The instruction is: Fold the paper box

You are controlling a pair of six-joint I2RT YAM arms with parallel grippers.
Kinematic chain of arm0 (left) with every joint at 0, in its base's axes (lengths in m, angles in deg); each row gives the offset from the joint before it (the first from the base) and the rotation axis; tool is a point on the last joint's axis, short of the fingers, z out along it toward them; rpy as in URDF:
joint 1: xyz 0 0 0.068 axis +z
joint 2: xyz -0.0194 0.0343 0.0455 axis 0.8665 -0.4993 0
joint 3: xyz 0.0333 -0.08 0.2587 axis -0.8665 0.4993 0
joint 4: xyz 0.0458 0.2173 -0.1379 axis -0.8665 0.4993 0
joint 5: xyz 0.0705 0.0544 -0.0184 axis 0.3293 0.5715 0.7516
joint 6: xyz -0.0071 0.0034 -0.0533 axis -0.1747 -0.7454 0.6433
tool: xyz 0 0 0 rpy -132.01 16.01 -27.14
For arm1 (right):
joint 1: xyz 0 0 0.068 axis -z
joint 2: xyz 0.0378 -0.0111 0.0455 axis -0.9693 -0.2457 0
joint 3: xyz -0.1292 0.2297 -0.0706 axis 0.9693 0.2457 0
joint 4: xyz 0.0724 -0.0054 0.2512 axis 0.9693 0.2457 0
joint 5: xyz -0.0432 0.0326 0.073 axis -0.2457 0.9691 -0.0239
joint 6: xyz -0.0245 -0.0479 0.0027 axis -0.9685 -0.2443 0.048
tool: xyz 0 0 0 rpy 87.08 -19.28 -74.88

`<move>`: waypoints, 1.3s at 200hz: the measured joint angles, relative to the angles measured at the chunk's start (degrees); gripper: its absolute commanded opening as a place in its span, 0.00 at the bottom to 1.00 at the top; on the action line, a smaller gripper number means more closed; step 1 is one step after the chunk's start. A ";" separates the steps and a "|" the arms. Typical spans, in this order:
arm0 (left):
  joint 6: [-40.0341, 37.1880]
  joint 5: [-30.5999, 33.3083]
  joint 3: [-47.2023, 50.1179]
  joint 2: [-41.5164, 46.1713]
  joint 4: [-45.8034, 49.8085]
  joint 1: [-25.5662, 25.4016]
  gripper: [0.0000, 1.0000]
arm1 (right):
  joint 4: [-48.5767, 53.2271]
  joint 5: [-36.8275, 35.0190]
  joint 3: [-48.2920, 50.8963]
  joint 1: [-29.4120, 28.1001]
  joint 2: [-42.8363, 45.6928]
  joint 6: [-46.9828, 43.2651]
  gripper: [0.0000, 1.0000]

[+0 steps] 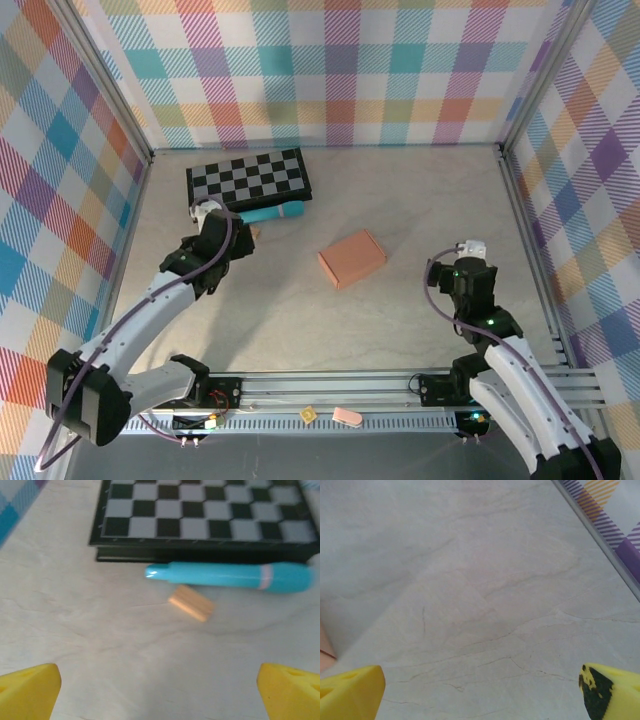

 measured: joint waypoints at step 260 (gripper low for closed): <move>-18.25 -25.66 25.44 -26.51 -72.78 19.56 1.00 | -62.27 30.53 4.13 19.17 -46.66 -4.90 0.99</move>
